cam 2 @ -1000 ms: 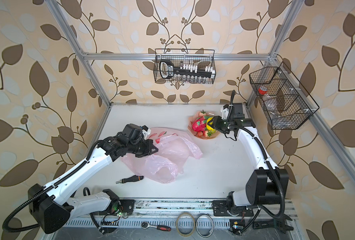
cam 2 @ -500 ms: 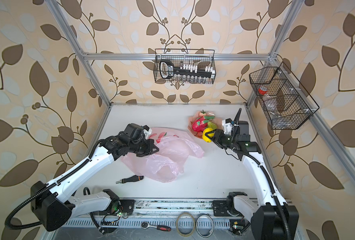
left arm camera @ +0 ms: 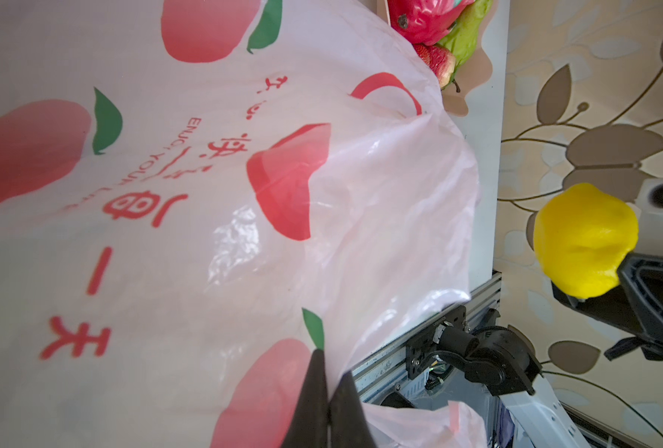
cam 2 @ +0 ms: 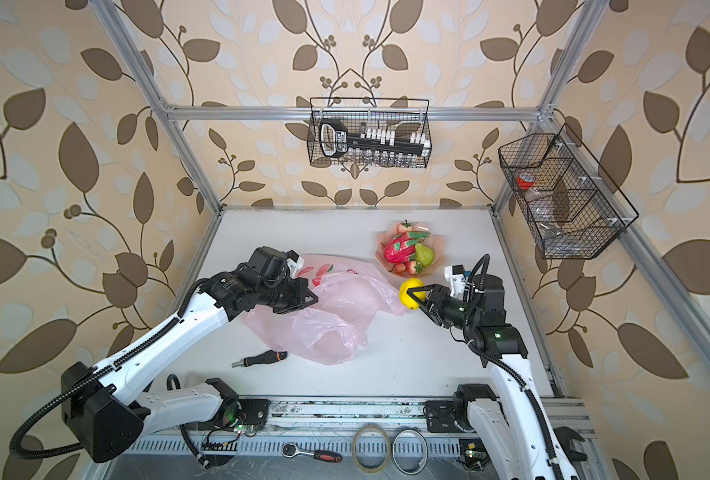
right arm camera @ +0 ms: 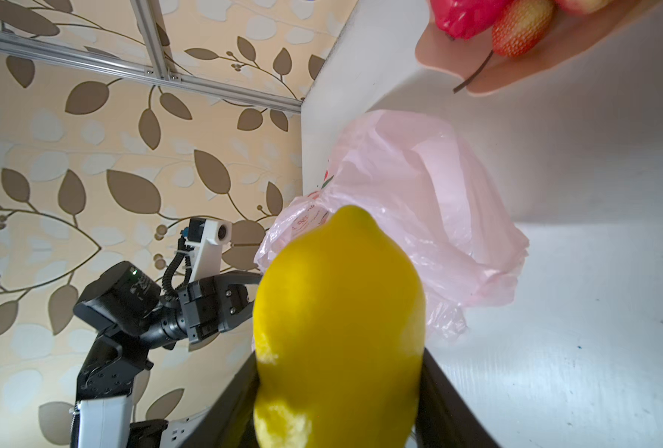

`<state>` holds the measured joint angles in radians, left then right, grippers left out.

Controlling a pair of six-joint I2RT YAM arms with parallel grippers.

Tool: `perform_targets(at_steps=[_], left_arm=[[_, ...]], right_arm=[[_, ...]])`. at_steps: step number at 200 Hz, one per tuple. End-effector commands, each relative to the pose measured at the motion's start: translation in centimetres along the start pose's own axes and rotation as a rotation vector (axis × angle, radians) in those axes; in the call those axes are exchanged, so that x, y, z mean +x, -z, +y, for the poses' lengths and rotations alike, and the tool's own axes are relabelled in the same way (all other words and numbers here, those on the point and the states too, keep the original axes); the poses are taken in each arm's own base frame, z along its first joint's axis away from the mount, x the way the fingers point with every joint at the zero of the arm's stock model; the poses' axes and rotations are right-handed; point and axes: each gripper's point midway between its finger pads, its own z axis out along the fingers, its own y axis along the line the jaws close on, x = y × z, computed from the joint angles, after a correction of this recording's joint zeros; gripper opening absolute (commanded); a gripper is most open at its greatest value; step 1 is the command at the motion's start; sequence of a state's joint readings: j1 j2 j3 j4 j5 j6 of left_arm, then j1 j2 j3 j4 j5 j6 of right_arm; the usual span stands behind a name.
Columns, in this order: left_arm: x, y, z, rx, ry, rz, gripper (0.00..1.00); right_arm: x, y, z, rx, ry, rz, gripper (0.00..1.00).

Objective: Place the fruits into the plastic bag
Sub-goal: 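Lift the yellow lemon with the right gripper and carry it toward the bag, then lower the lemon into the bag mouth held open by the left gripper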

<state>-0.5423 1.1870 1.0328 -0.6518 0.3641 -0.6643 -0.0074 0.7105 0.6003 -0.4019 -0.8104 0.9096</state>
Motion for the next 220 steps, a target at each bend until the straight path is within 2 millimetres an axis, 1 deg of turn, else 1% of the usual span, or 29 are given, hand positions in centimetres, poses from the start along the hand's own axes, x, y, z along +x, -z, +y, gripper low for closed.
perform_targets(at_steps=[1, 32, 124, 175, 220], left_arm=[[-1.1, 0.7, -1.5, 0.044, -0.026, -0.028, 0.00], [-1.0, 0.6, -1.5, 0.049, -0.025, -0.025, 0.00], [-0.8, 0.6, -1.7, 0.059, -0.014, -0.013, 0.00], [-0.6, 0.6, -1.7, 0.065, -0.010, -0.006, 0.00], [-0.5, 0.5, -1.8, 0.071, -0.009, 0.000, 0.00]], right_arm=[[2.1, 0.2, 0.0, -0.031, -0.038, 0.057, 0.27], [4.4, 0.4, -0.5, -0.042, -0.059, 0.097, 0.26], [9.5, 1.0, -1.4, -0.076, -0.108, 0.229, 0.24], [10.6, 0.6, -1.6, -0.085, -0.121, 0.261, 0.23], [10.9, -0.5, -2.3, -0.085, -0.143, 0.272, 0.22]])
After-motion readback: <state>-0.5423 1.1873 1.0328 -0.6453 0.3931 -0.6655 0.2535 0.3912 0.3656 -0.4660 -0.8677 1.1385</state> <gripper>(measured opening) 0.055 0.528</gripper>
